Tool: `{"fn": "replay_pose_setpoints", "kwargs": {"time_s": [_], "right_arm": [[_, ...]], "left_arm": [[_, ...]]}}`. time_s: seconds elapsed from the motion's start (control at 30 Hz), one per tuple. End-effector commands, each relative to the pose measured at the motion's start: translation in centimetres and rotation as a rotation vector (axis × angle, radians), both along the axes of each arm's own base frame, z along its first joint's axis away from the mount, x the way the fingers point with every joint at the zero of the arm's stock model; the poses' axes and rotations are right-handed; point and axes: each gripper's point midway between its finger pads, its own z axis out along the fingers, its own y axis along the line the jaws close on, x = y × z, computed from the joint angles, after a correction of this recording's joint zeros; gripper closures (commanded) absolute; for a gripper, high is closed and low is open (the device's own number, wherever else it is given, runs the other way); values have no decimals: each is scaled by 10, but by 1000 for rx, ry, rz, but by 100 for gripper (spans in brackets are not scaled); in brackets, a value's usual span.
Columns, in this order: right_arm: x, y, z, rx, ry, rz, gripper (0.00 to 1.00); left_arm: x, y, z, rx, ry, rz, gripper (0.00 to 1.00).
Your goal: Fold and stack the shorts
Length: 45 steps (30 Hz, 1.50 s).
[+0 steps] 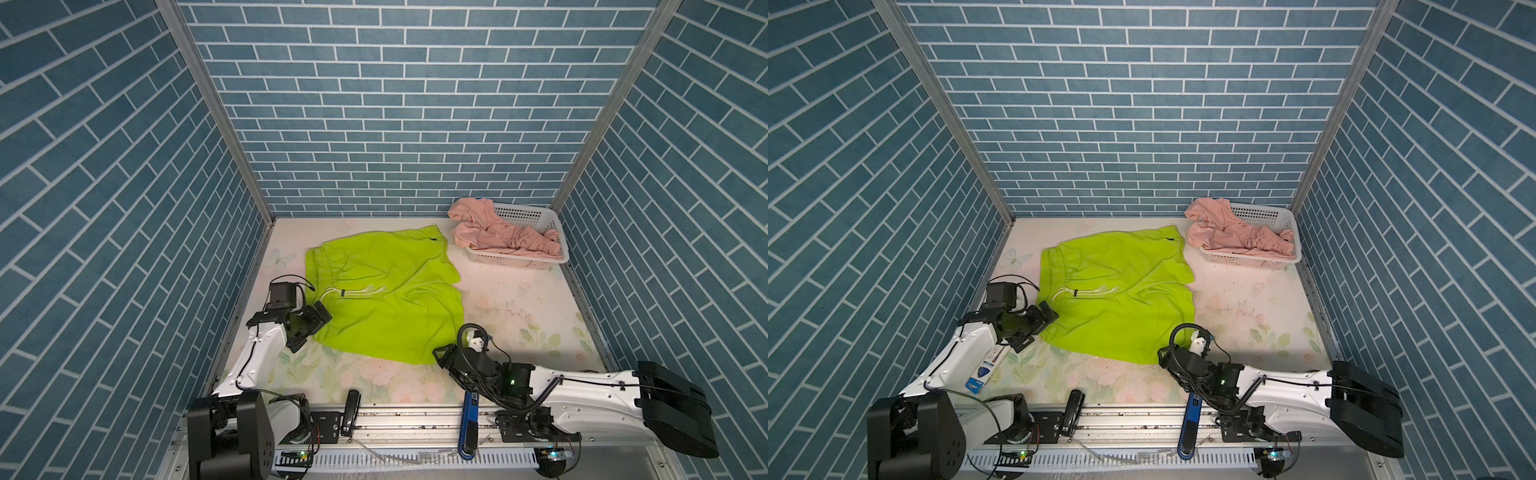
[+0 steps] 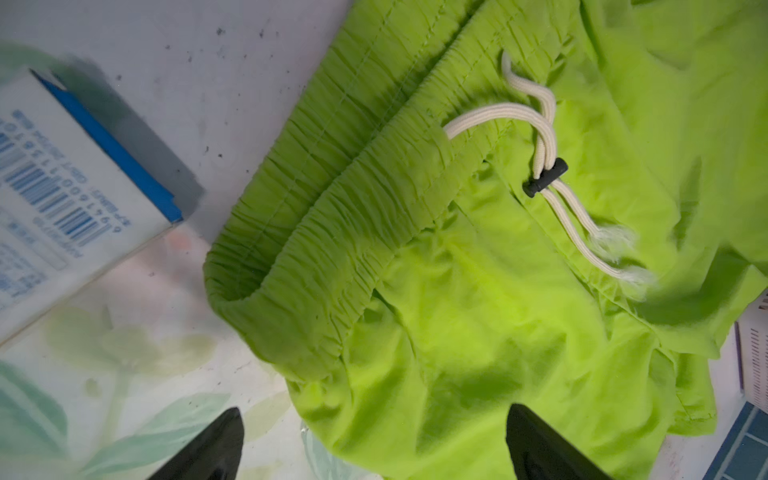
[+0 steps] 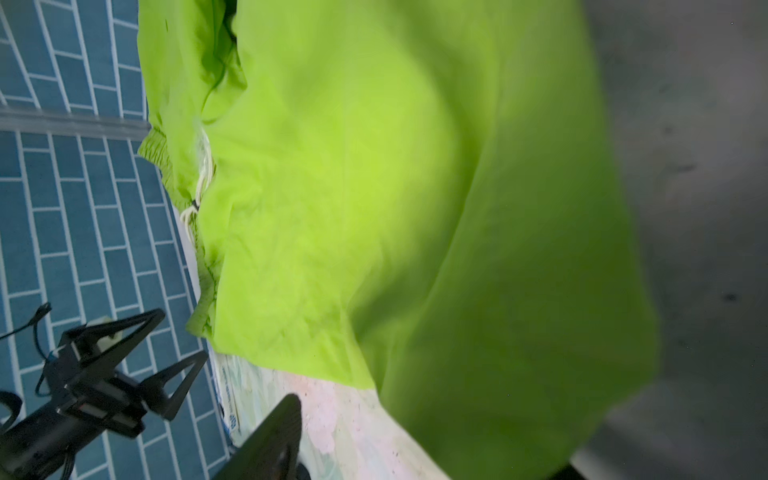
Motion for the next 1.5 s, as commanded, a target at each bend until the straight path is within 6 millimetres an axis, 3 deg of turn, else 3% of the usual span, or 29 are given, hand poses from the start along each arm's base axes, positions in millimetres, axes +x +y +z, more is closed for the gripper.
{"fn": "replay_pose_setpoints", "kwargs": {"time_s": [0.0,0.2,0.47,0.63,0.8,0.9,1.03,1.3,1.47], "right_arm": [[9,-27,1,-94,-35,-107,29],[24,-54,5,-106,-152,-196,33],[33,-52,14,-129,-234,-184,35],[13,-44,16,-101,-110,-113,34],[-12,-62,30,-177,1,-30,30],[-21,-63,23,-133,65,-44,30],[-24,-51,15,-41,118,-72,30],[-11,-39,-10,-3,98,-138,29],[4,-43,-22,-42,39,-189,31]], "left_arm": [[-1,3,2,3,-15,3,0],[-3,2,-8,-11,-24,20,0],[0,0,-13,-22,-80,20,0],[-7,8,-11,18,-47,33,0],[-9,16,-5,70,-38,26,0],[-12,19,-6,84,-30,27,0],[-15,19,-6,75,-29,33,0],[-4,20,-3,19,-79,54,0],[4,15,-9,-28,-102,58,0]]}}
